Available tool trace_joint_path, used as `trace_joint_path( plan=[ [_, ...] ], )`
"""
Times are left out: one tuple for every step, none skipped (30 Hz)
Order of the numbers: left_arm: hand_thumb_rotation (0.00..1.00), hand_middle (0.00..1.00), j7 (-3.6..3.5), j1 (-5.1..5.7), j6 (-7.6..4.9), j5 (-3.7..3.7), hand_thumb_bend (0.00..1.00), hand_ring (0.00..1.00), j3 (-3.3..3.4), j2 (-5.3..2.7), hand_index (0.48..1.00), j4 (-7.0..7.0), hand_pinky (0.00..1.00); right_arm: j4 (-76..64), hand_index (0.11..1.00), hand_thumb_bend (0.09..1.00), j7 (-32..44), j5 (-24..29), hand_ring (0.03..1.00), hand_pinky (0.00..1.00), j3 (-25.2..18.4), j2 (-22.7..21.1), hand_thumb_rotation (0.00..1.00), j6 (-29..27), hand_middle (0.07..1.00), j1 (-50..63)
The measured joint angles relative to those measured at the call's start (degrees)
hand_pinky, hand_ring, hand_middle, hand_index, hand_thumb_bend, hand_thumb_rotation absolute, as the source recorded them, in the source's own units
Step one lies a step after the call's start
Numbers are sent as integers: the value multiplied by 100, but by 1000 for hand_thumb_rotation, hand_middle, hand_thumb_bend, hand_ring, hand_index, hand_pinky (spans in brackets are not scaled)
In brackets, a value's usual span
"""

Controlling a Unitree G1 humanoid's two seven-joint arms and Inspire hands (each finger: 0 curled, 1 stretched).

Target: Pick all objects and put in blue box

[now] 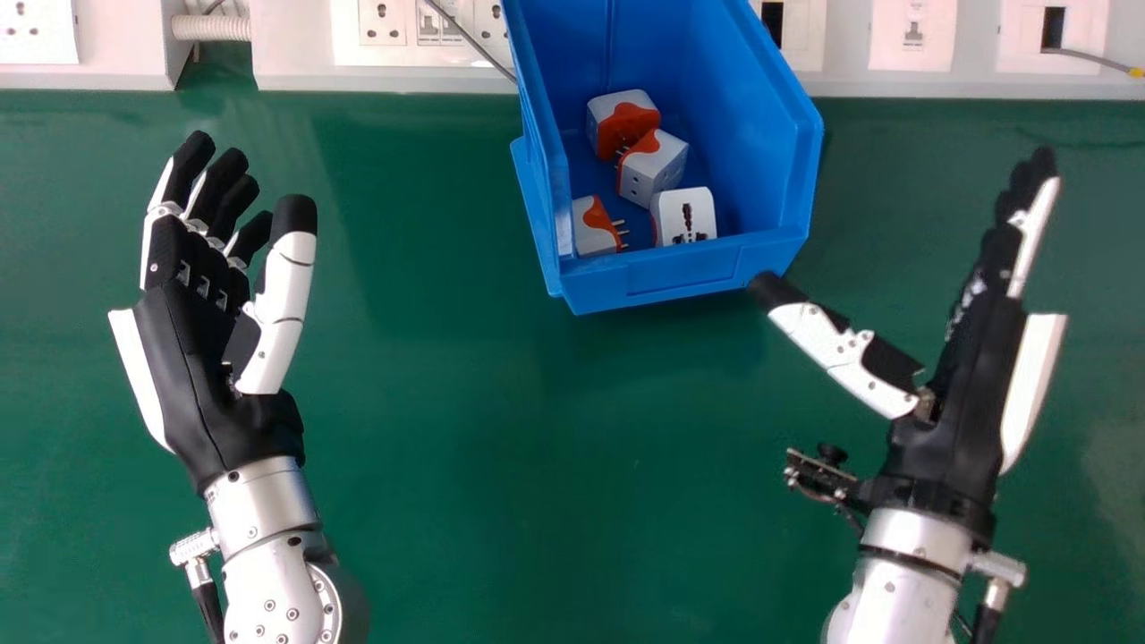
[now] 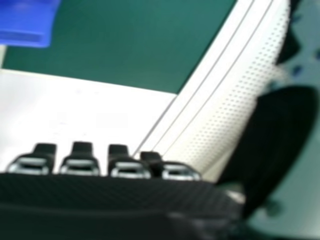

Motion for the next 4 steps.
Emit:
trace_joint_path(
  plan=[
    [391,808,-3,-1,2,0,694,818,-4,0,815,-5,783,0,999,963,1,-39,998,987,0,28,475,-1,999,-3],
    [391,808,-6,-1,3,-2,694,818,-4,0,815,-6,783,0,999,963,0,-58,998,987,-8,67,475,-3,999,-5],
    [391,808,-9,-1,4,-6,694,818,-4,0,815,-6,783,0,999,963,1,-76,998,987,-20,93,475,-7,999,-11],
    [391,808,-11,-1,4,-9,694,818,-5,0,815,-6,783,1,999,963,3,-79,998,987,-49,122,475,-11,999,-29]
  ],
)
